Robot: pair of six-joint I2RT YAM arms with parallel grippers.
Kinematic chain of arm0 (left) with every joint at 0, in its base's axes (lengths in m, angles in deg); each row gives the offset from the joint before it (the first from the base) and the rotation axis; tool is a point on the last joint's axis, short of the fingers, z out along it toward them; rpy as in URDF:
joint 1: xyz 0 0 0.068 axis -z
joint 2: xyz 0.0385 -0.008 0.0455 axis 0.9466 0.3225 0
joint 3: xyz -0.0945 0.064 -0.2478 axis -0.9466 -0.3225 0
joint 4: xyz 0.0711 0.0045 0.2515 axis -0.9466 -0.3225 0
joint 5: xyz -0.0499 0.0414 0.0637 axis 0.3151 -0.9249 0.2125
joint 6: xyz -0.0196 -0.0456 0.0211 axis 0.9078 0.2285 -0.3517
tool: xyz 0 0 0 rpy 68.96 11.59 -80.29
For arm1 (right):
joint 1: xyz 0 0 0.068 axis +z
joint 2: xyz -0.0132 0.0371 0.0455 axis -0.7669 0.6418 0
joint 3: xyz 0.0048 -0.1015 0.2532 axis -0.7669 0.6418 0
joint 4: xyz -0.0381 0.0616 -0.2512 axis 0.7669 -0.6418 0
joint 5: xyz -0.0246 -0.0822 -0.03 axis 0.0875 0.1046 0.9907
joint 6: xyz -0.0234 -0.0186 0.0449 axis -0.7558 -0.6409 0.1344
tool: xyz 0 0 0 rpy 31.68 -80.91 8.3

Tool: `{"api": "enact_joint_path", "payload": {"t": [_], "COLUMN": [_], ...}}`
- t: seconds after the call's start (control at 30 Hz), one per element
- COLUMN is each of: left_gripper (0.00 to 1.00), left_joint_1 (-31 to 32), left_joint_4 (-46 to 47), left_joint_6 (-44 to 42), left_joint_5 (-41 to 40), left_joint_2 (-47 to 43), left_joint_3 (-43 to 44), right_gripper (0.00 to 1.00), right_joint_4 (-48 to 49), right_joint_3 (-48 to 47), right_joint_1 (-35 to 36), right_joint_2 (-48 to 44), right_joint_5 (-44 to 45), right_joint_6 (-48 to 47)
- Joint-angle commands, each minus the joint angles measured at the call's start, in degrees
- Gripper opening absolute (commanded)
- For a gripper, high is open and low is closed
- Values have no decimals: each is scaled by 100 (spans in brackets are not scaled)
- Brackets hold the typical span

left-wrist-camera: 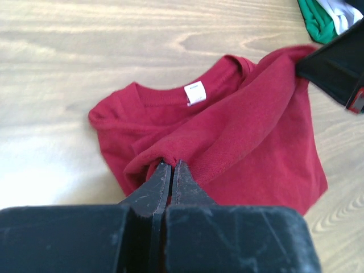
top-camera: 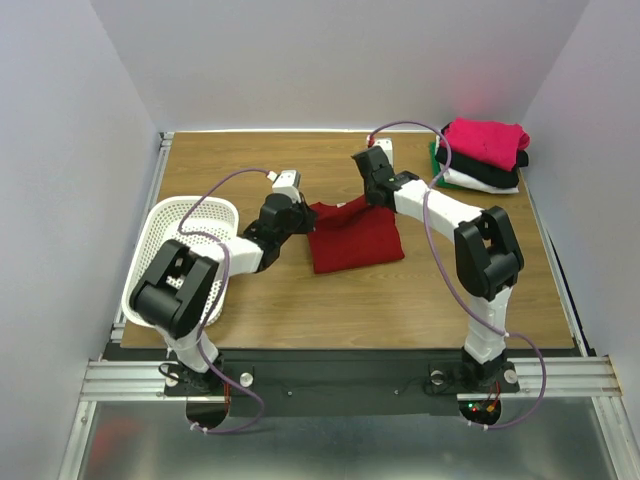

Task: Fold and stack the t-shirts
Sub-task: Fold the tshirt

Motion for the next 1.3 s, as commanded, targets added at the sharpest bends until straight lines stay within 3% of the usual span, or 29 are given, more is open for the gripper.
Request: {"api": "enact_joint_path", "payload": {"t": [0.0,0.23,0.27,0.3,0.33,0.37,0.4,0.47,0.6,0.73,1.27], "left_gripper": [0,0,10,40,54,66,78,97,98,99,99], "left_joint_1": [-103,-261,-305,-306,-314,-314,-314,-314,-279,-95,336], "left_joint_4": [407,425,398,346,302,249,197,-48,-200,-226,213], "left_joint_6": [-221,-291,-283,-326,-361,-414,-484,-642,-757,-819,-502], "left_joint_5": [413,511,493,424,336,257,117,63,-140,-105,440], "left_joint_2": [389,1084,1111,1137,1129,1103,1076,962,646,487,997], "left_joint_3": [592,1364,1462,1646,1743,1849,1963,2323,2544,2325,1323], "right_gripper": [0,0,1,11,20,31,57,75,89,92,100], "right_joint_4": [253,253,253,253,253,253,253,253,262,375,1755], "right_joint_3": [-307,-447,-482,-544,-570,-579,-545,-466,-44,562,2865], "right_joint_1": [-200,-428,-455,-490,-508,-517,-525,-525,-525,-534,-1966], "right_joint_2": [137,330,348,340,305,252,173,-160,-855,-1373,-2324], "right_joint_5": [13,-5,12,47,56,65,126,179,162,-49,-3624], "right_joint_6": [-83,-21,-12,-12,-12,-12,-12,14,93,163,383]}}
